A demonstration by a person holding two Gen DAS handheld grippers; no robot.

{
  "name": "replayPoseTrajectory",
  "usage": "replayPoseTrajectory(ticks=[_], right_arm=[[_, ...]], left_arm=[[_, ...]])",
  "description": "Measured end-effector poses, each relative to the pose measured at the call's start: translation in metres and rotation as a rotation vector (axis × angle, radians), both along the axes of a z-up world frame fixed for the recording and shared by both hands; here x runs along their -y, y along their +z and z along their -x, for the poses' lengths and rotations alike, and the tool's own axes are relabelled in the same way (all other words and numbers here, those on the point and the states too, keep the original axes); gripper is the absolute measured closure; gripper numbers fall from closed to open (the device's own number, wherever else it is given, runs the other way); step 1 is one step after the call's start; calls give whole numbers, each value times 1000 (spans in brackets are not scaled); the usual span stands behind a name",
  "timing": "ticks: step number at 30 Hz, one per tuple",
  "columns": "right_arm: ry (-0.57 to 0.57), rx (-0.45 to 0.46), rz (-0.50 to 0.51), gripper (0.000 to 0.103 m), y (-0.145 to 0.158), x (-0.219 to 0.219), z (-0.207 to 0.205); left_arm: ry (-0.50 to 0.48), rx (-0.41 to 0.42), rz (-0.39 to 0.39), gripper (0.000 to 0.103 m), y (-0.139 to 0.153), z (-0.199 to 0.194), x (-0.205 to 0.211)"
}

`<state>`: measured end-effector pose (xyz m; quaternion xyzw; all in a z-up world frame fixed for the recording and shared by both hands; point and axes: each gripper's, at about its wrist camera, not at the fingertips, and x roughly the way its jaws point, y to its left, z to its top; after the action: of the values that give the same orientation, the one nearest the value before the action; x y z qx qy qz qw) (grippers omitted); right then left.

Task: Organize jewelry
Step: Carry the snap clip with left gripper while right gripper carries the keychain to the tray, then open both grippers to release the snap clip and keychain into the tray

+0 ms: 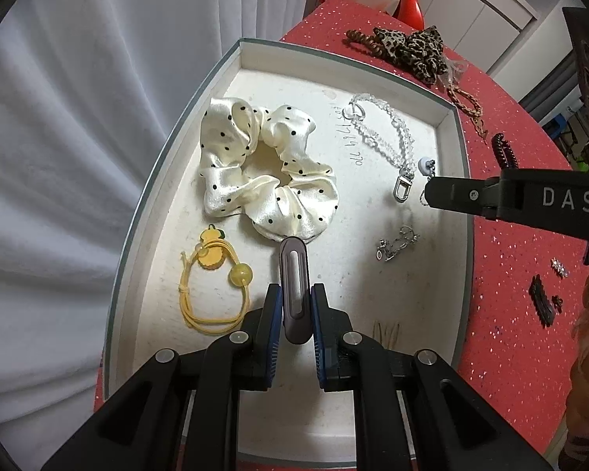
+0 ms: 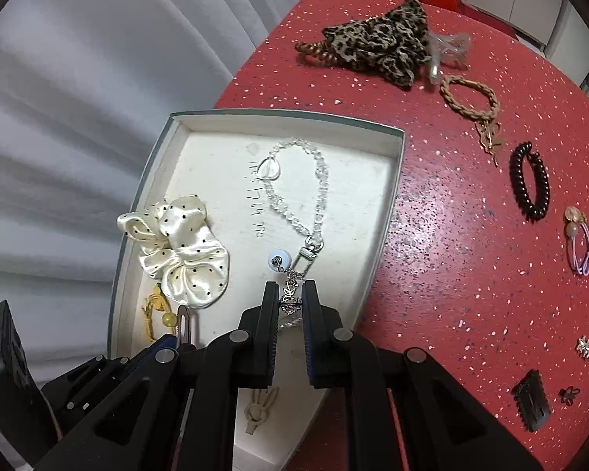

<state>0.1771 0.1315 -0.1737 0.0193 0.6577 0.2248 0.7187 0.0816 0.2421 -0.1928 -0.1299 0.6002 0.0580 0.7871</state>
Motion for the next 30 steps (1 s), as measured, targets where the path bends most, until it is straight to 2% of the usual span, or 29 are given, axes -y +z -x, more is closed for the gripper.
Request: replayPoseTrajectory(ticks=[16,25,30], right_arm=[[20,-27,16,91,-27,-21,2],[41,-34,26,90,-28,-32,5],[43,-46,20,87,-26,-23,4]], left_arm=[[-13,9,-54,87,-11,-5,7],[-4,-4,-69,86,-9,-7,5],[-7,-9,-79,86,-7,-7,5]])
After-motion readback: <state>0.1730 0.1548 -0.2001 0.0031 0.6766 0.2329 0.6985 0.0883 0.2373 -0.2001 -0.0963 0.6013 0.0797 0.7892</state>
